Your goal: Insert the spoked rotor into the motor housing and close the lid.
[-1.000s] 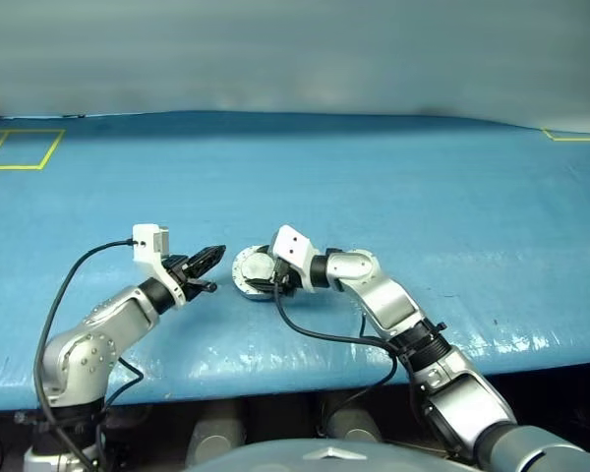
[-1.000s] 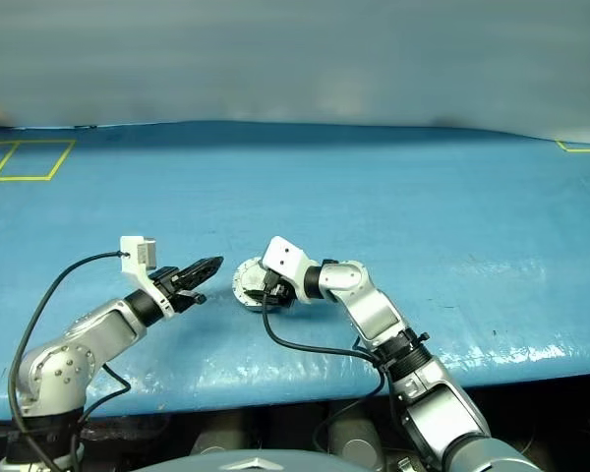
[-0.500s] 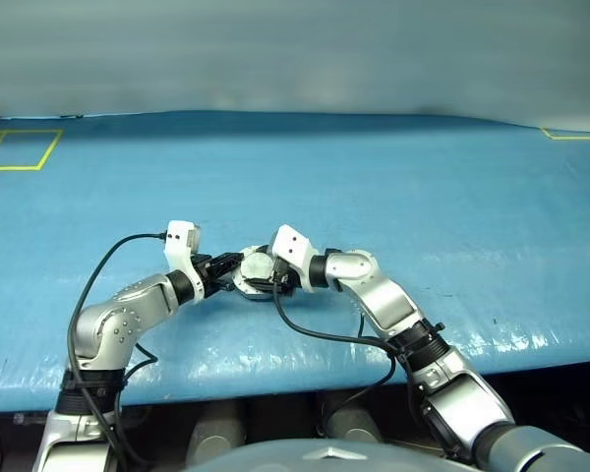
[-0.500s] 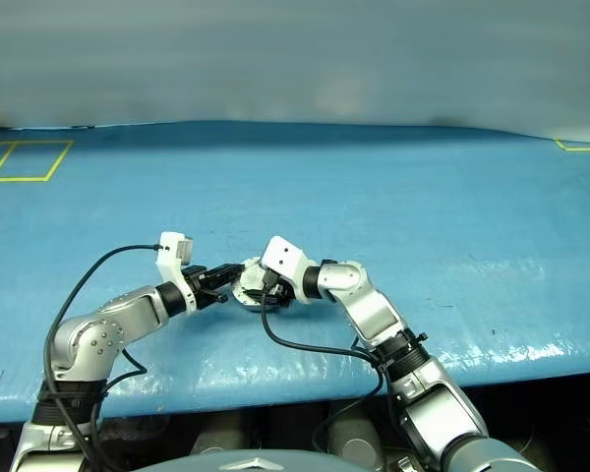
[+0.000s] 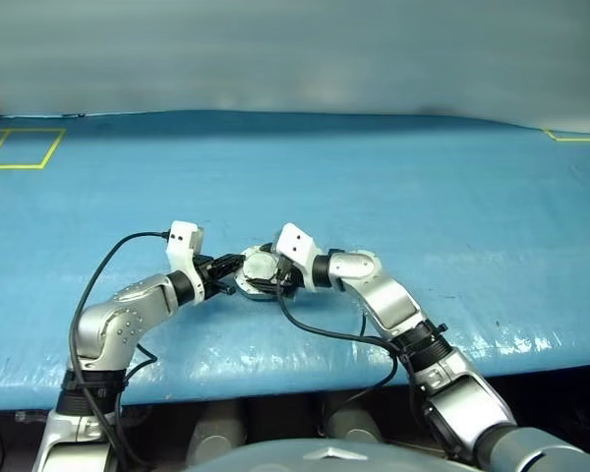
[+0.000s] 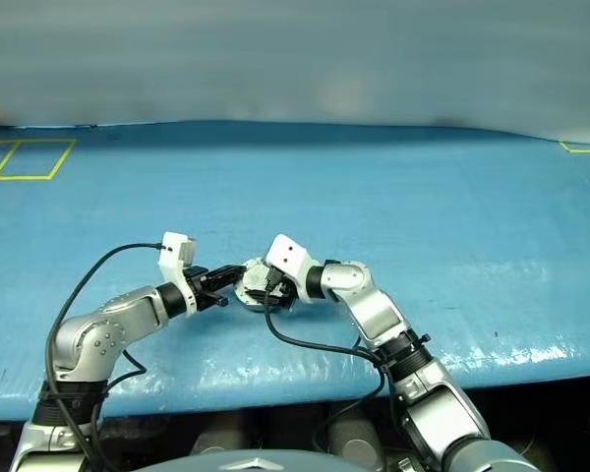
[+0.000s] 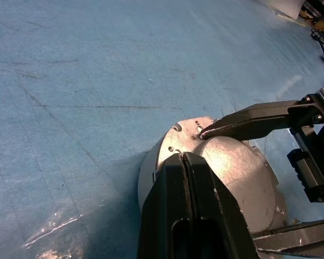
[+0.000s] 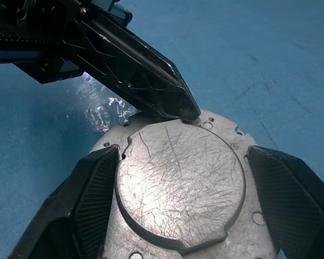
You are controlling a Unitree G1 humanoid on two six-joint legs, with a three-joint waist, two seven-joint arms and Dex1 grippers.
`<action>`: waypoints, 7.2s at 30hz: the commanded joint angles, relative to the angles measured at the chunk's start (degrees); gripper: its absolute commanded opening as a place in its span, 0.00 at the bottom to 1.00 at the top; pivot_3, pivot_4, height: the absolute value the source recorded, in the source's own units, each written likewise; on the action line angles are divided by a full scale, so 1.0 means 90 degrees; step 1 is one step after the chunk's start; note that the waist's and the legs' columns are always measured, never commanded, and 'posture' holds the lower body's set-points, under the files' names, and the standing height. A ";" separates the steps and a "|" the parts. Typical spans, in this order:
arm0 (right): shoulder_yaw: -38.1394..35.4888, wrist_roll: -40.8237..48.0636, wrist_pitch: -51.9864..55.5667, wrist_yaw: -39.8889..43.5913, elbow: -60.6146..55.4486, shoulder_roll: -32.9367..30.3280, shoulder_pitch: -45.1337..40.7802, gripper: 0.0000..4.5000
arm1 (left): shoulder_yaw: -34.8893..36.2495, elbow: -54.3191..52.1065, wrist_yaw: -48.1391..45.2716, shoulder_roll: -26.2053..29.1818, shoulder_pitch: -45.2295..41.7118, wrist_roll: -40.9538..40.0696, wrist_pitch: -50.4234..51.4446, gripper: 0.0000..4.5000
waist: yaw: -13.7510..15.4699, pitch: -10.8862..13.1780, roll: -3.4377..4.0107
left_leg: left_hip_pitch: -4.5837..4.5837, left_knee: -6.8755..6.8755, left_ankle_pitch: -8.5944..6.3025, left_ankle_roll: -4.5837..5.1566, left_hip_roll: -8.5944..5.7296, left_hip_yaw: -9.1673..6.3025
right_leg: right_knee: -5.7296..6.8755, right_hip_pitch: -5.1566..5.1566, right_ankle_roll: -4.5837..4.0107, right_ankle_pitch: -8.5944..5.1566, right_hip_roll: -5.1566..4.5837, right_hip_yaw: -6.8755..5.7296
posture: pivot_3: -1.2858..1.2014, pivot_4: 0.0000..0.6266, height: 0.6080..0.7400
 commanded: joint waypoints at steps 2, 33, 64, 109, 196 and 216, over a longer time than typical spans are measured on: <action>-0.0277 0.0071 0.0336 -0.0115 -0.0626 -0.0299 0.0330 0.99 | -0.0187 -0.0022 -0.0083 0.0001 0.0107 0.0168 0.0151 0.00 | 0.0038 0.0000 -0.0001 | -0.0002 -0.0008 -0.0001 0.0001 -0.0004 -0.0001 | -0.0006 -0.0003 -0.0001 -0.0003 -0.0006 0.0000 | 0.52 0.24 1.00; -0.4320 0.4263 0.5856 -0.3749 -0.2691 0.2717 0.1646 0.99 | -0.0184 0.0008 -0.0501 -0.0017 0.0218 0.0720 -0.0215 0.00 | 0.0073 0.0000 0.0009 | -0.0084 -0.0026 -0.0007 0.0011 -0.0003 -0.0031 | -0.0089 -0.0029 0.0018 0.0009 -0.0008 -0.0029 | 0.52 0.24 1.00; -0.3508 0.7118 0.5495 -0.5505 -0.1644 0.3146 0.2165 0.99 | -0.0252 -0.0031 -0.0575 0.0004 0.0258 0.0913 -0.0207 0.00 | 0.0024 -0.0002 0.0011 | -0.0086 -0.0051 -0.0007 0.0012 -0.0005 -0.0036 | -0.0098 -0.0032 0.0018 0.0007 -0.0003 -0.0027 | 0.52 0.24 1.00; -0.2842 0.8359 0.3487 -0.5447 -0.1837 0.2409 0.2360 0.27 | 0.1390 -0.0998 0.0241 -0.0829 0.0654 0.0129 -0.0517 0.00 | 0.0014 0.0002 0.0008 | -0.0127 -0.0045 -0.0010 0.0017 0.0000 -0.0040 | -0.0098 -0.0067 0.0033 0.0010 -0.0004 -0.0029 | 0.52 0.24 1.00; -0.0032 0.1557 -0.0705 -0.3272 -0.2937 -0.0651 0.3035 1.00 | 0.1733 0.3353 0.1779 -0.1221 -0.1672 -0.3075 -0.2431 0.54 | 0.0153 -0.0006 -0.0013 | -0.0190 0.0054 0.0003 0.0022 -0.0061 -0.0050 | -0.0091 -0.0073 0.0083 0.0059 0.0018 -0.0032 | 0.52 0.24 1.00; -0.0204 0.0637 -0.1021 -0.3171 -0.2760 0.0065 0.3555 1.00 | 0.2445 0.8422 0.0588 -0.1181 -0.5105 -0.0458 -0.3408 0.54 | 0.0126 0.0000 -0.0023 | -0.0194 0.0044 0.0003 0.0020 -0.0062 -0.0059 | -0.0093 -0.0077 0.0104 0.0070 0.0014 -0.0039 | 0.52 0.24 1.00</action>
